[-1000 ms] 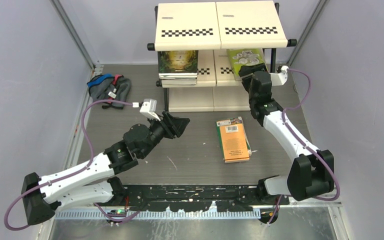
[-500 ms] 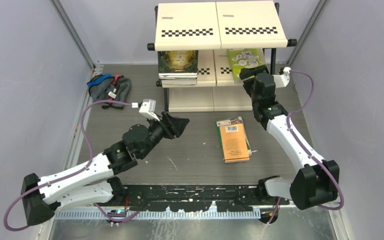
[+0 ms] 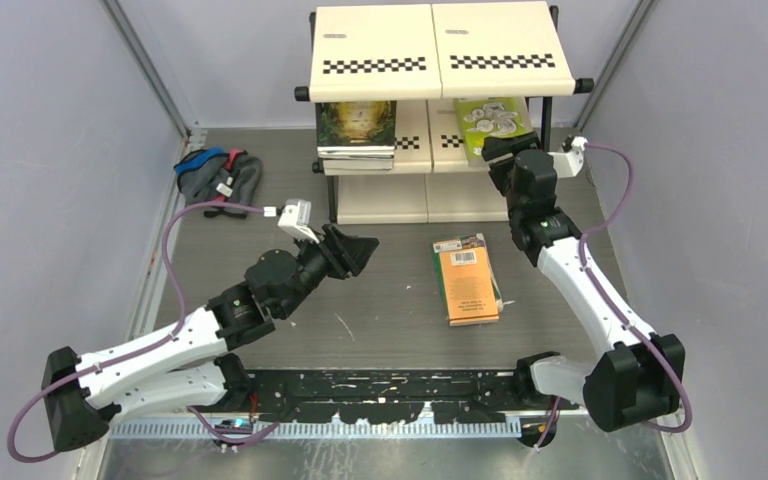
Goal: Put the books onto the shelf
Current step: Place the book on the shelf.
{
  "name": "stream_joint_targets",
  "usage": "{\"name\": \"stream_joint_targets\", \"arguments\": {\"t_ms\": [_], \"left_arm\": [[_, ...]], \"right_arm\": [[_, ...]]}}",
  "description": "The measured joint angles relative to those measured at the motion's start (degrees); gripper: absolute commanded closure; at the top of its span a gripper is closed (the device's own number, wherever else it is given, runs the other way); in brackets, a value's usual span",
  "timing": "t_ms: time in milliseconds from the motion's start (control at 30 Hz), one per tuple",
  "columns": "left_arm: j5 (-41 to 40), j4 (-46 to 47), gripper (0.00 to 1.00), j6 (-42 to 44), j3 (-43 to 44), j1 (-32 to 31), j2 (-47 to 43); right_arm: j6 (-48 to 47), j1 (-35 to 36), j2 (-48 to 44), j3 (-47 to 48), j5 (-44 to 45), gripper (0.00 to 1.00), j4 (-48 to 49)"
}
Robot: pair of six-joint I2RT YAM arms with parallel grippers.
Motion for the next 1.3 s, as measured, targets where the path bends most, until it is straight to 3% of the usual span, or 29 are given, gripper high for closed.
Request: {"name": "stream_joint_targets", "arguments": {"t_ms": [1300], "left_arm": [[-0.7, 0.0, 0.46, 0.4, -0.4, 0.0, -0.4]], "right_arm": [[0.5, 0.0, 9.3, 5.0, -2.6, 0.35, 0.7]]}}
